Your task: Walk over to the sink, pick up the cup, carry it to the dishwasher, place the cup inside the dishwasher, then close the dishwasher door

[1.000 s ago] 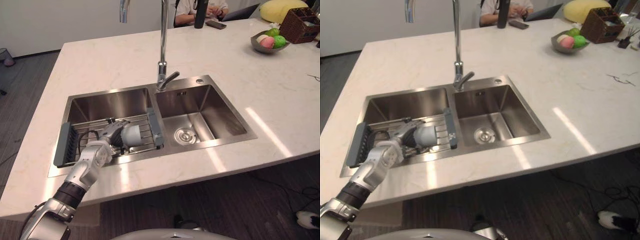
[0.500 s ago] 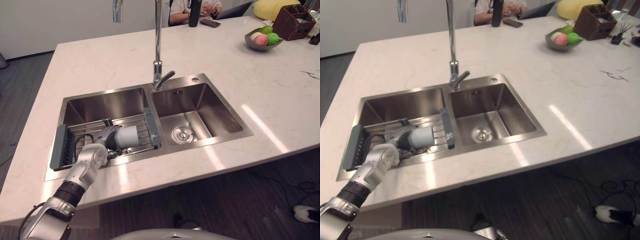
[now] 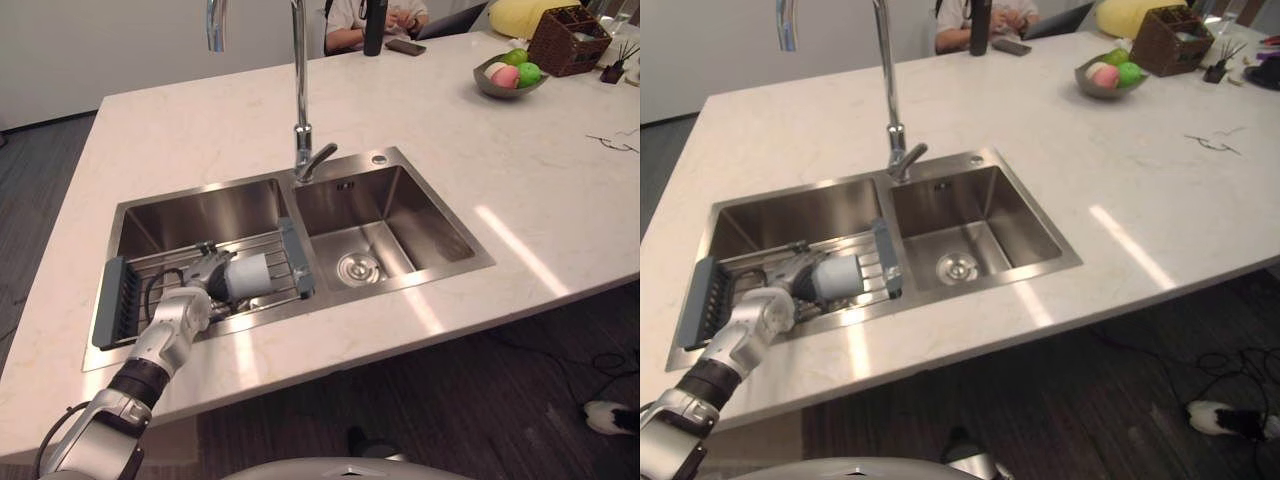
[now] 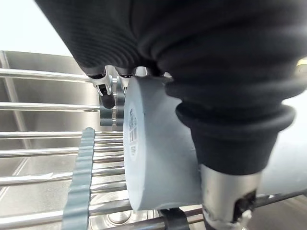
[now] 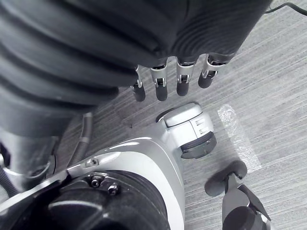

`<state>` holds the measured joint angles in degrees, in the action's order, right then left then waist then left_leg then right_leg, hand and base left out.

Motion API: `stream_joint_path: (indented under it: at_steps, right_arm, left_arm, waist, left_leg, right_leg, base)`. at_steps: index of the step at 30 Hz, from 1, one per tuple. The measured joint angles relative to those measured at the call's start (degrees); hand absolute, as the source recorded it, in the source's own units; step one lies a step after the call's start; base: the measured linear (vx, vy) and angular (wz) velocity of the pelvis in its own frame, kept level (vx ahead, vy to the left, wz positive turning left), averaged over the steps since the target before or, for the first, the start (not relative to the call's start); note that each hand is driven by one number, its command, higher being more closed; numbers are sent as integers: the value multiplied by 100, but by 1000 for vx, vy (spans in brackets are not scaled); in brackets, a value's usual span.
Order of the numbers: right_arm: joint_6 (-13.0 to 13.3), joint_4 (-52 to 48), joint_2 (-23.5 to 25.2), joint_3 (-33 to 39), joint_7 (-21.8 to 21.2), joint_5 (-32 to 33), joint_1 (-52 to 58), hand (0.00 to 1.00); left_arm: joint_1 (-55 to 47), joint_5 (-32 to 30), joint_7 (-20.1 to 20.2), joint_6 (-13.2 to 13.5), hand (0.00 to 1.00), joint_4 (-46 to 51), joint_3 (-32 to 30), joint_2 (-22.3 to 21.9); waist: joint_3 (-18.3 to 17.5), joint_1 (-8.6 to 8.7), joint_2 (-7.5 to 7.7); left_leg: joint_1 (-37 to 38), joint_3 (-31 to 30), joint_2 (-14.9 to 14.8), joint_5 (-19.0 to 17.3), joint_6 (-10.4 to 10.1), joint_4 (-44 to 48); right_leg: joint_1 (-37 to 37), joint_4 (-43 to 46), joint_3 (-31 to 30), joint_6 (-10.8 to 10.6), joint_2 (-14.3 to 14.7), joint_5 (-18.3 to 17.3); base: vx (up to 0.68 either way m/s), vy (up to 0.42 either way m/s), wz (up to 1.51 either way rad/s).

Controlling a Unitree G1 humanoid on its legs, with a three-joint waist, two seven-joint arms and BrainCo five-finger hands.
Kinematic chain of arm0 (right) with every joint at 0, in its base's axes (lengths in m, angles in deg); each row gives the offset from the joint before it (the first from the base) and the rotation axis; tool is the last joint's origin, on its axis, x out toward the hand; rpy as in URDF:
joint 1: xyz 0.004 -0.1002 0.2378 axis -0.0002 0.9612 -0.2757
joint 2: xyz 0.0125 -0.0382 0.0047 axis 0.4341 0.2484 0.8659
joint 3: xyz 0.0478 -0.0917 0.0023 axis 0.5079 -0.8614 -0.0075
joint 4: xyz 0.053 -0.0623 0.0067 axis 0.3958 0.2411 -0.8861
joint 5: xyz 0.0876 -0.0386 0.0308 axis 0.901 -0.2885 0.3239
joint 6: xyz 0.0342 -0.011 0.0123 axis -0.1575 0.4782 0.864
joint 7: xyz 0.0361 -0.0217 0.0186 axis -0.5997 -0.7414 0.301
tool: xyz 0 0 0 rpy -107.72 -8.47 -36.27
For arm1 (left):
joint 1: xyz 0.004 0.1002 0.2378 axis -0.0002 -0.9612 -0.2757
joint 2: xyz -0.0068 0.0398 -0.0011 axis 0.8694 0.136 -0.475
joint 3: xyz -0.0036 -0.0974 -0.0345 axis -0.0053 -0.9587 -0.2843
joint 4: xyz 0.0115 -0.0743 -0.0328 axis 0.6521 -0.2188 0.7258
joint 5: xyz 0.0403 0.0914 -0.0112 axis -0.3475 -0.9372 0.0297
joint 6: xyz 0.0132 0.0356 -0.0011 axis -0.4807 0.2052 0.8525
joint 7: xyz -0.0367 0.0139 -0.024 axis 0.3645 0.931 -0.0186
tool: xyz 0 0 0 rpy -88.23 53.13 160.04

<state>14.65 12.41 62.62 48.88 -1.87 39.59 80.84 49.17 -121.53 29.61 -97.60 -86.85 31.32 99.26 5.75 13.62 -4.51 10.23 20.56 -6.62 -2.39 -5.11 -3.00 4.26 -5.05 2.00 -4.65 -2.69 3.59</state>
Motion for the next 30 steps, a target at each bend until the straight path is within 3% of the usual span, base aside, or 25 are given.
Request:
stream_joint_path:
  at_steps: [1, 2, 12, 16, 19, 23, 30]
  right_arm:
    - [0, 0, -2, 0, 0, 0, 0, 0]
    - [-2, 0, -2, 0, 0, -1, 0, 0]
    - [-46, -1, -60, -8, -10, -6, -4, 0]
    - [-56, -1, -62, -8, -15, -13, -7, 0]
    - [-55, 4, -64, -8, -14, -14, -7, 0]
    - [-35, 9, -67, -9, -13, -13, -12, 0]
    - [-31, 26, -55, -51, -10, 5, -31, 0]
  left_arm:
    - [47, -93, 88, -8, 0, -41, 11, -1]
    - [108, -119, 181, -28, 100, -108, 19, -3]
    - [394, -369, 902, -438, 100, -520, 79, -11]
    - [439, -135, 814, -466, 100, -638, 91, -9]
    - [414, 165, 493, -312, 100, -711, 136, -6]
    - [280, 500, 125, 88, 100, -657, 147, -11]
    - [36, 1242, -360, 408, 100, -353, 112, -10]
  waist:
    - [-3, 1, -5]
    - [-6, 6, -9]
    - [-49, 75, -73]
    - [-50, 84, -74]
    - [-50, 71, -74]
    - [-49, 69, -70]
    - [-31, 20, 5]
  left_leg:
    - [1, 0, 0, 0, 0, -1]
    - [1, 1, 0, 0, 0, -1]
    - [88, 114, -24, -28, -37, -11]
    - [94, 116, -37, -24, -41, -10]
    - [93, 81, -36, -18, -38, -12]
    - [93, -27, -34, -14, -34, -15]
    - [91, -185, -23, -4, -22, -18]
  right_leg:
    - [0, 0, 0, 0, 0, 0]
    - [0, 0, -1, 0, 0, 0]
    - [6, -1, -117, 1, 40, -1]
    - [6, -1, -113, -20, 53, -18]
    - [18, -2, -79, -23, 49, -21]
    - [83, -1, 47, -15, 32, -27]
    - [169, -2, 215, -67, 0, -63]
  base:
    - [0, 0, 0]
    - [0, 0, 0]
    - [-17, -17, -7]
    - [-23, -27, -2]
    - [-10, -16, 5]
    - [2, -11, 14]
    - [4, -19, 12]
